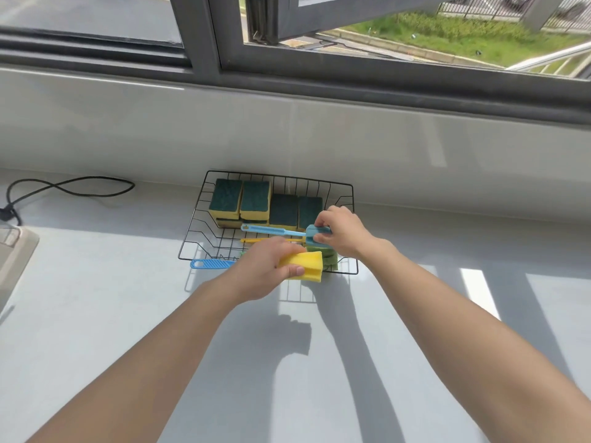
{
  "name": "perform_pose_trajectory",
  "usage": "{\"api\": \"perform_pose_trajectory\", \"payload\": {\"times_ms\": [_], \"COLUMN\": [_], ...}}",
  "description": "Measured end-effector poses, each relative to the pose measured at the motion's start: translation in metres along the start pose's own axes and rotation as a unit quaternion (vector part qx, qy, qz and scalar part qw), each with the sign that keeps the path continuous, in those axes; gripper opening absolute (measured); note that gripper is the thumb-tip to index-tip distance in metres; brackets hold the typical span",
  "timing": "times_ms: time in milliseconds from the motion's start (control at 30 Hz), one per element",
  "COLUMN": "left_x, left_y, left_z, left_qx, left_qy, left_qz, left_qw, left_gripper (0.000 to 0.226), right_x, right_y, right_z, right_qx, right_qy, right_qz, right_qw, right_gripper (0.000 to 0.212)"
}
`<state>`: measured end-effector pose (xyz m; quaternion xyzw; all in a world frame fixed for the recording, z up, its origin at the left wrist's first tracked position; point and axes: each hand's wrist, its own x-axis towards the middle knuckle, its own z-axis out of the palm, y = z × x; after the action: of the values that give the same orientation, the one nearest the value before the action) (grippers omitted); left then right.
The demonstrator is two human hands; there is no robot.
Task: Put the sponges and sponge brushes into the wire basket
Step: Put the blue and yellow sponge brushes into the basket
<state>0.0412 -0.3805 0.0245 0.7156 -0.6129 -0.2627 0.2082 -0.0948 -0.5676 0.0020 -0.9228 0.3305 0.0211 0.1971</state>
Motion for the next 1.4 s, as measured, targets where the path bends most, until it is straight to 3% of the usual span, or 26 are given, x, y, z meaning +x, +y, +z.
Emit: {"api": "perform_pose_trajectory", "payload": {"times_ms": [200,333,500,700,900,1000,1100,1267,1400], "left_x": [0.03,0.047,0.061,0.075,0.076,0.076,0.082,0.087,0.086], "left_y": [-0.003,-0.007,-0.011,-0.004,-0.006,-0.011,-0.018,-0.023,-0.029], "left_z": [0.006,0.018,0.039,0.064,0.077,0.08,0.077,0.072,0.067], "left_qx": [0.011,-0.015,-0.038,-0.018,0.055,0.029,0.022,0.046,-0.035], "left_qy": [-0.018,-0.026,-0.025,0.014,0.091,0.111,0.056,-0.01,-0.004], "left_qz": [0.003,0.001,0.002,0.007,-0.013,-0.039,-0.028,-0.009,-0.022], "left_qw": [1.0,1.0,0.999,1.0,0.994,0.993,0.998,0.999,0.999], "left_gripper": [0.047,0.048,0.044,0.042,0.045,0.073,0.094,0.092,0.078], "right_x": [0.015,0.015,0.015,0.006,-0.003,-0.007,-0.009,-0.011,-0.014], "right_y": [0.009,0.018,0.032,0.037,0.04,0.043,0.049,0.053,0.051], "right_z": [0.013,0.011,-0.001,-0.009,-0.011,-0.012,-0.011,-0.005,0.0], "right_qx": [-0.043,0.054,0.128,0.169,0.139,0.127,0.112,0.03,0.001], "right_qy": [0.019,-0.001,-0.052,-0.068,-0.065,-0.087,-0.102,-0.074,-0.037], "right_qz": [-0.018,-0.008,-0.01,0.002,-0.021,-0.03,-0.042,-0.055,-0.074], "right_qw": [0.999,0.998,0.99,0.983,0.988,0.988,0.987,0.995,0.997], "right_gripper": [0.028,0.028,0.011,0.022,0.028,0.042,0.061,0.067,0.06]}}
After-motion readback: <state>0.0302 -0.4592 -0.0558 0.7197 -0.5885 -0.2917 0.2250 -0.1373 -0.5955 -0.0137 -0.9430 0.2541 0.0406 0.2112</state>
